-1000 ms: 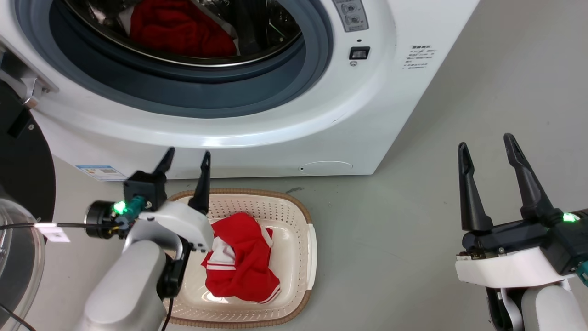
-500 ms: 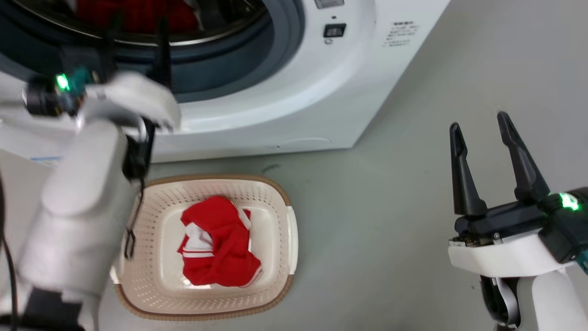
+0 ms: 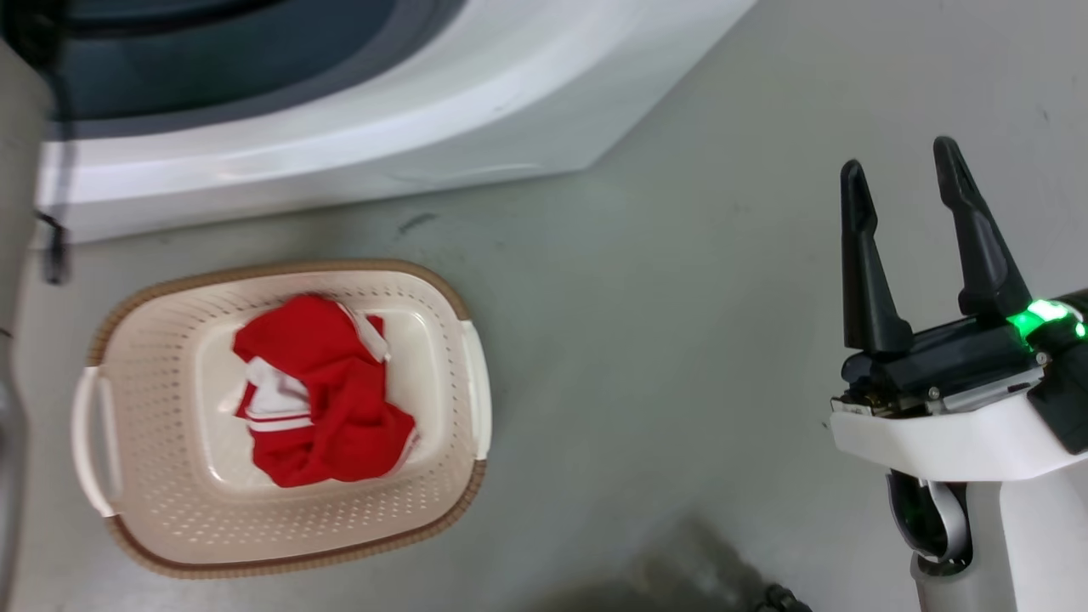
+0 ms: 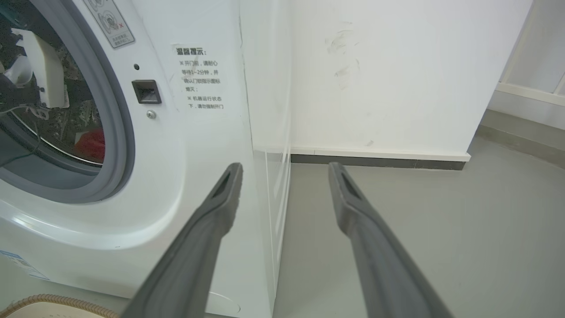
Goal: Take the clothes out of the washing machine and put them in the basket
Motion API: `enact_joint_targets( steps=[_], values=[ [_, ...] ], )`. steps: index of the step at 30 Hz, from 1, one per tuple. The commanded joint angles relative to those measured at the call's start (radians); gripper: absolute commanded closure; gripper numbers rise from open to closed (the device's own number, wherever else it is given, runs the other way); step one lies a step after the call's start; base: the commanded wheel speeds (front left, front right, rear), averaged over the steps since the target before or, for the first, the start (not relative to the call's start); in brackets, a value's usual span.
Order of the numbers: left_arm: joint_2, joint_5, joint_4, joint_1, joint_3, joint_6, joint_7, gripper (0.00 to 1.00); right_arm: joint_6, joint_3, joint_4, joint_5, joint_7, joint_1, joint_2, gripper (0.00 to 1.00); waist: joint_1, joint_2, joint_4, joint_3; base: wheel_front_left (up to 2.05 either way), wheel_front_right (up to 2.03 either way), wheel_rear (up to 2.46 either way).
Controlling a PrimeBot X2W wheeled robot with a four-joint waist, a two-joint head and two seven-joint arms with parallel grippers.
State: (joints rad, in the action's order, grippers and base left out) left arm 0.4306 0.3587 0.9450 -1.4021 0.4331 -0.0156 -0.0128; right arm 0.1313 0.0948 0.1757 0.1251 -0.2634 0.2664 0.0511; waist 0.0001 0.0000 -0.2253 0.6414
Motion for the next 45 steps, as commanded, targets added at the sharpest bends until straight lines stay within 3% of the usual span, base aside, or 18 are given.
enact_joint_targets(
  steps=[1,12,19,37,38,39,40,45],
  values=[
    [0.019,-0.012,0.036,-0.066,0.012,-0.021,-0.052,0.00,-0.001,0.005,0.012,0.012,-0.002,0.024,-0.002,0.00,-0.0001,0.0000,-0.046,0.063,0.00,0.00,0.00],
    [0.081,-0.063,0.184,-0.313,0.090,-0.083,-0.357,0.00,-0.001,0.005,0.039,0.062,-0.002,0.068,-0.002,0.00,-0.0001,0.0000,-0.086,0.175,0.00,0.00,0.00],
    [0.117,-0.112,0.226,-0.399,0.140,-0.061,-0.515,0.00,-0.001,-0.002,0.051,0.089,-0.002,0.075,-0.002,0.00,-0.0001,0.0000,-0.110,0.223,0.00,0.00,0.00],
    [0.149,-0.110,0.157,-0.346,0.176,0.002,-0.640,0.00,-0.001,-0.019,0.057,0.107,-0.002,0.088,-0.002,0.00,-0.0001,0.0000,-0.115,0.267,0.00,0.00,0.00],
    [0.150,-0.108,0.148,-0.341,0.176,0.003,-0.643,0.26,-0.001,-0.020,0.056,0.106,-0.002,0.088,-0.002,0.00,-0.0001,0.0000,-0.115,0.267,0.00,0.00,0.00],
    [0.152,-0.108,0.137,-0.336,0.177,0.003,-0.645,0.84,-0.001,-0.021,0.055,0.106,-0.002,0.088,-0.002,0.00,-0.0001,0.0000,-0.115,0.267,0.00,0.00,0.00],
    [0.153,-0.106,0.126,-0.333,0.178,0.003,-0.647,1.00,-0.001,-0.021,0.054,0.105,-0.002,0.087,-0.002,0.00,-0.0001,0.0000,-0.114,0.267,0.00,0.00,0.00],
    [0.172,-0.101,0.058,-0.313,0.183,0.011,-0.630,1.00,-0.001,-0.020,0.047,0.099,-0.002,0.086,-0.002,0.00,-0.0001,0.0000,-0.112,0.257,0.00,0.00,0.00]
  ],
)
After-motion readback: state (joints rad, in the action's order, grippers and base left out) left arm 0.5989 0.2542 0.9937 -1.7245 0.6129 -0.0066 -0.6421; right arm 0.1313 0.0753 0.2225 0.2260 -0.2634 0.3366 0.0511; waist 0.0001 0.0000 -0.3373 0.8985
